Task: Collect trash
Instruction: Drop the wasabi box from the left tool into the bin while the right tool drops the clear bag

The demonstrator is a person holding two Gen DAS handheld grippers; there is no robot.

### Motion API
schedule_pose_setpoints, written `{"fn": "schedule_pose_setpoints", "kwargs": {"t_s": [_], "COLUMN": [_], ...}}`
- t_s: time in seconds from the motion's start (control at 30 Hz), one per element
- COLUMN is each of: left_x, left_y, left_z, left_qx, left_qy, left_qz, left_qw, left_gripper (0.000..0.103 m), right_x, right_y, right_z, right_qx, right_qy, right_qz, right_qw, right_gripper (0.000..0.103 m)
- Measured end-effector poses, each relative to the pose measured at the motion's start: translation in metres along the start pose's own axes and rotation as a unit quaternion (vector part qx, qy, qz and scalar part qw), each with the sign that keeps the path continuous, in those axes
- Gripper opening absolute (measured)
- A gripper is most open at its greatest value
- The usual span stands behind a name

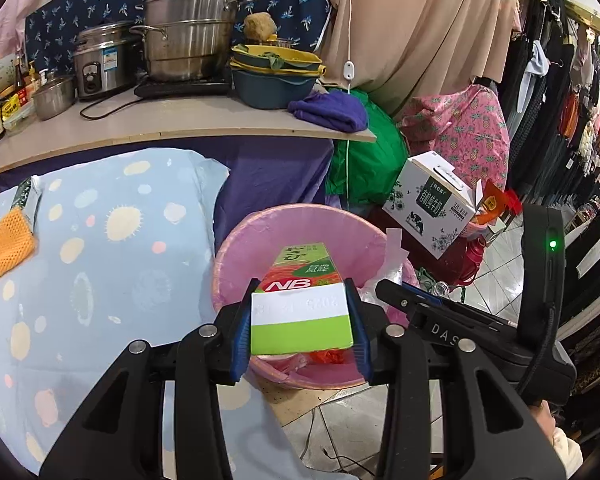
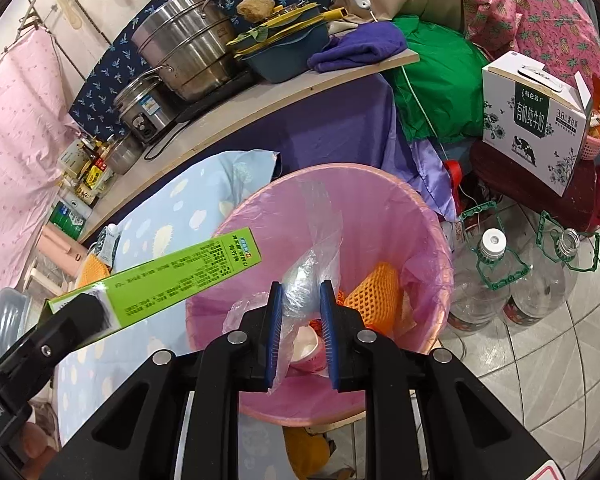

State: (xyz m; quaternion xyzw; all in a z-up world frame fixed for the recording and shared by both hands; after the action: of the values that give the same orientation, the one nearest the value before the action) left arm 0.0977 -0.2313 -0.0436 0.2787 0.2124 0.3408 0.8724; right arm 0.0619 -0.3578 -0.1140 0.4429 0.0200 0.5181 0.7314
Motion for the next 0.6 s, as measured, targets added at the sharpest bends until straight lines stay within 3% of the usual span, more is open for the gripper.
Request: {"fn": "schedule_pose_setpoints", "kwargs": {"t_s": [0.4,0.6], "left_x": [0.005,0.019], "left_y": [-0.010,-0.003], "left_z": [-0.006,-0.007], "left_qx": [0.008,0.004], "left_qy": [0.005,0.019], "left_qz": [0.015,0.027], "left_qw": [0.9998,0.9994], "left_gripper": [0.043,0.049], "right_x": [-0.006,0.000], "right_y": [-0.001,0.003], "right_z": [0.003,0.006], "right_qx": [-0.008,-0.012], "right_qy": [-0.009,-0.006], "right_qz": [-0.005,0.001], "right_qw": [1.000,1.000], "right_gripper": [0.033,0.033]}}
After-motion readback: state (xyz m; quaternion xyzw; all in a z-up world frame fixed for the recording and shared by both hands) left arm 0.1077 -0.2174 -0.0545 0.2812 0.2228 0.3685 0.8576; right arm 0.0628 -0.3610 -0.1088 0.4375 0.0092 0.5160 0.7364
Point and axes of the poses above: each gripper's, at about its wrist camera, not at the fingertips, and y roughly against the way its jaws point, x to its left, z to its top, the point moved 9 cm from there along -y, roughly the way its jaws point, and after that the axes turned 5 degrees about -x, right-handed, at the moved point
